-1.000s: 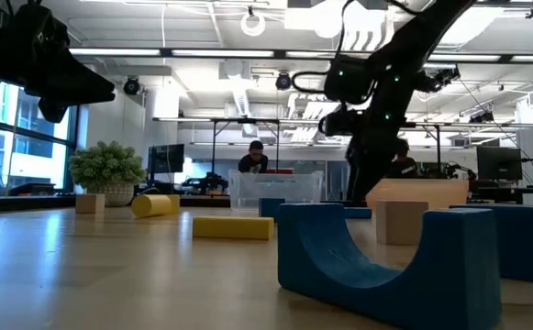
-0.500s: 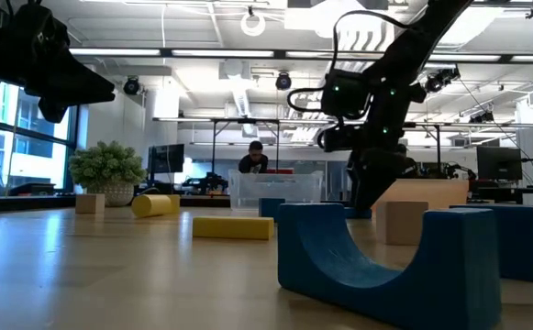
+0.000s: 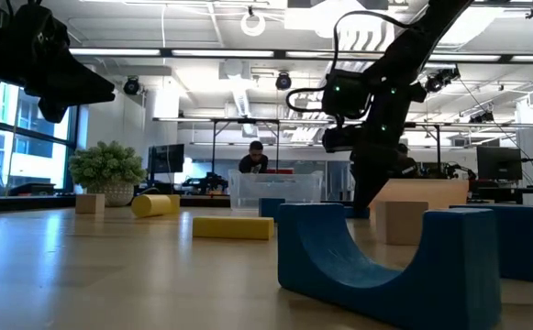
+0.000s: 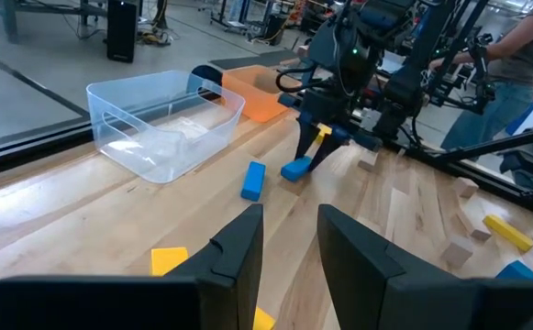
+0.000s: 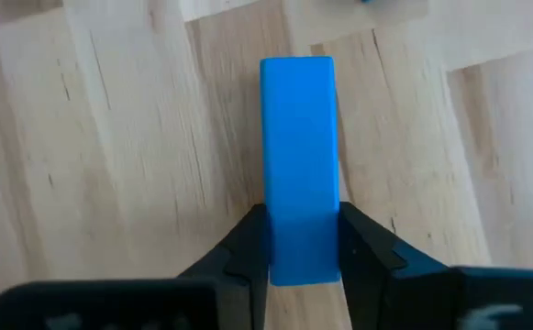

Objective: Sort & place blocks by color
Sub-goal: Put the blue block into the orange bin

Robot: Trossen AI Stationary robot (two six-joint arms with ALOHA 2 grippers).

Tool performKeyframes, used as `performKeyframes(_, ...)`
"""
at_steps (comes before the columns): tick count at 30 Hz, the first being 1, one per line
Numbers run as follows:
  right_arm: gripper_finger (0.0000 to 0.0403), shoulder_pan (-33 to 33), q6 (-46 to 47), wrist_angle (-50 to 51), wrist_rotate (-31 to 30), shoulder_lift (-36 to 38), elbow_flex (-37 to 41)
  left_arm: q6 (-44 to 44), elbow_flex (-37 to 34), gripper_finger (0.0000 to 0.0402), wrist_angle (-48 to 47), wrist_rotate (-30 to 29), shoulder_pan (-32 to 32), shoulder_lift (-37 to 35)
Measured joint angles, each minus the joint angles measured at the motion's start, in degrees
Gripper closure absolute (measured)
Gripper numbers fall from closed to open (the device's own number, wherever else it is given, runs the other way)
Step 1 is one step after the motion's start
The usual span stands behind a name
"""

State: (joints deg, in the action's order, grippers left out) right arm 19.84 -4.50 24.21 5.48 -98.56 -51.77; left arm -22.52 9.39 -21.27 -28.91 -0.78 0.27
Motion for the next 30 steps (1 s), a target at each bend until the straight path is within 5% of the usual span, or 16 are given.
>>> performKeyframes(13, 0.0327, -0.4, 12.0, 1.1, 0.2, 6.3, 0.2, 0.1, 0.0, 0.0307, 0.1, 0.0, 0.0, 0.0)
performKeyframes(30, 0.0327, 0.0, 14.6, 5.5, -22.3, 23.0, 0.1, 0.1, 0.0, 0.0307, 0.1, 0.0, 0.0, 0.0)
